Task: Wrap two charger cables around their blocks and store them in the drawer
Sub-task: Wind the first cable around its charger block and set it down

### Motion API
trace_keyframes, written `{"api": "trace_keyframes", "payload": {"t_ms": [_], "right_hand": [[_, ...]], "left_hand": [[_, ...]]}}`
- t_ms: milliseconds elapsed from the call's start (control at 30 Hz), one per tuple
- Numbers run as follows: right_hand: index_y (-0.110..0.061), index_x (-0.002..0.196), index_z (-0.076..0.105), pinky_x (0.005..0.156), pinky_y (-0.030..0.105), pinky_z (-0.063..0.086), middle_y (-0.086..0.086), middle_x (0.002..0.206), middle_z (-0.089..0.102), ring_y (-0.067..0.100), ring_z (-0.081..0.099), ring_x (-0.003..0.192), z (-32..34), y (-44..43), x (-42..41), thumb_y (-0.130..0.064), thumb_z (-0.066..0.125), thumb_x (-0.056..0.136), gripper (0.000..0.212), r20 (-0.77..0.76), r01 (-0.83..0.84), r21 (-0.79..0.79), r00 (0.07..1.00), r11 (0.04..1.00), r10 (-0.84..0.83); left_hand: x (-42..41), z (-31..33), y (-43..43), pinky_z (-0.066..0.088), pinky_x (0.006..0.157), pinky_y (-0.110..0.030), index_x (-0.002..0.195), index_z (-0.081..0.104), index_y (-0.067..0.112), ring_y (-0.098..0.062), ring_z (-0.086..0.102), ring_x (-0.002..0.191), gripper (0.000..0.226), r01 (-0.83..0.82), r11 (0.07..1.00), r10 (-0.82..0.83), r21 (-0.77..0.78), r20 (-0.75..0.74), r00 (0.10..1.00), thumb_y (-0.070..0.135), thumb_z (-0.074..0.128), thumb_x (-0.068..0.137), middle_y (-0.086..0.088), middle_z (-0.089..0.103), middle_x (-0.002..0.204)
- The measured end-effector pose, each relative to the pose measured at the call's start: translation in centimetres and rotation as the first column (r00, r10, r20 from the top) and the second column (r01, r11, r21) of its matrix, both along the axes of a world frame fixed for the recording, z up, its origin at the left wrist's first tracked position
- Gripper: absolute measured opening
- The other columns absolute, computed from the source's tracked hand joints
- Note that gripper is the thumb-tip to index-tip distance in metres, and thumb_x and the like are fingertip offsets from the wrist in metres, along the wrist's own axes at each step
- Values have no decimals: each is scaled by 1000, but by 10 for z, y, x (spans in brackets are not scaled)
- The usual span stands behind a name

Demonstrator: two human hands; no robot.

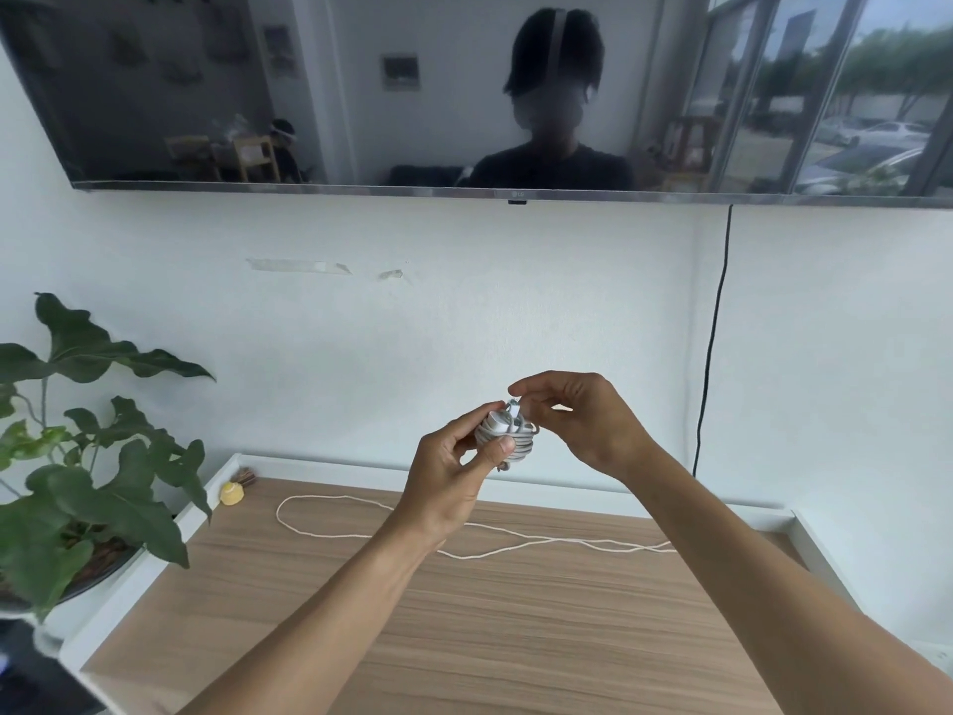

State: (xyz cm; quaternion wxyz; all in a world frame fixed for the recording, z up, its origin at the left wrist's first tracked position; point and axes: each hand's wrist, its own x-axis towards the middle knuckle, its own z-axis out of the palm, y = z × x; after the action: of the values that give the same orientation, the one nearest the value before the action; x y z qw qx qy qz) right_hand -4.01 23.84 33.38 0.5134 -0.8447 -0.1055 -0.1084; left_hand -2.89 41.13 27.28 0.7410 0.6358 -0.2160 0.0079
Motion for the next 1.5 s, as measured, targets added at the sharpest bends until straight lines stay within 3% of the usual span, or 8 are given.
{"api": "trace_keyframes", "payload": {"t_ms": [133, 333, 633, 733, 867, 1033, 1333, 1500], "right_hand": [[-17, 106, 68, 78, 14, 49, 3, 88, 73, 9, 64, 80, -7, 0, 1, -8, 63, 89, 20, -5, -2, 110, 1000, 994, 3], [-8, 92, 71, 89, 26, 53, 8, 92, 73, 14, 68, 89, -12, -1, -4, -14, 63, 90, 10, -60, -19, 321, 997, 947, 40], [-11, 84, 74, 76, 16, 51, 2, 81, 72, 8, 63, 77, -10, -10, -7, -10, 67, 87, 7, -99, -23, 168, 994, 986, 40], [-18, 81, 75, 74, 29, 47, 13, 79, 71, 14, 57, 73, -7, -10, -5, -17, 68, 87, 9, -105, -31, 91, 994, 995, 40], [-20, 80, 75, 84, 36, 53, 7, 83, 73, 13, 62, 76, -8, -6, -3, -15, 69, 85, 10, -115, -14, 127, 993, 992, 29], [-16, 83, 75, 75, 30, 52, 4, 88, 73, 16, 61, 80, -13, 3, -3, -14, 69, 85, 7, -141, 10, 193, 990, 981, 17], [-18, 79, 73, 99, 48, 46, 8, 86, 67, 18, 59, 84, -23, 9, -3, -15, 66, 85, 9, -204, -5, 289, 977, 957, 67], [-17, 81, 73, 87, 30, 53, -1, 83, 69, 12, 62, 81, -16, 2, -4, -16, 65, 88, 11, -210, -48, 165, 974, 985, 83]], "left_hand": [[3, 1, 1, 54, 76, -26, 121, 65, 16, -13, 65, 95, 35, 30, 998, -34, -60, -75, 997, 6, 65, 88, 2, 72, 106], [5, 14, 5, 56, 84, -27, 120, 64, 17, -12, 67, 98, 35, 86, 990, -96, -111, -89, 991, 7, 63, 87, 6, 73, 104], [4, 11, 7, 54, 76, -28, 118, 66, 18, -14, 64, 94, 36, 86, 996, -86, -6, -20, 996, 15, 68, 82, 4, 72, 106], [4, 11, 7, 53, 75, -28, 119, 66, 18, -15, 64, 94, 35, 90, 996, -90, -4, -36, 995, 10, 67, 84, 2, 72, 107], [4, 10, 7, 54, 78, -29, 114, 68, 25, -15, 64, 94, 35, 93, 995, -94, -18, -57, 994, 17, 69, 80, 4, 73, 103], [5, 8, 12, 53, 74, -27, 117, 67, 22, -16, 64, 94, 35, 82, 997, -82, 11, -35, 996, 5, 66, 87, 2, 72, 105], [3, 5, 18, 54, 77, -26, 115, 67, 23, -12, 65, 93, 32, 65, 997, -68, -32, -88, 994, 7, 65, 87, 6, 73, 101], [2, 1, 18, 54, 79, -29, 117, 67, 21, -13, 66, 97, 34, 72, 997, -72, 2, -88, 994, 6, 66, 87, 4, 73, 106]]}}
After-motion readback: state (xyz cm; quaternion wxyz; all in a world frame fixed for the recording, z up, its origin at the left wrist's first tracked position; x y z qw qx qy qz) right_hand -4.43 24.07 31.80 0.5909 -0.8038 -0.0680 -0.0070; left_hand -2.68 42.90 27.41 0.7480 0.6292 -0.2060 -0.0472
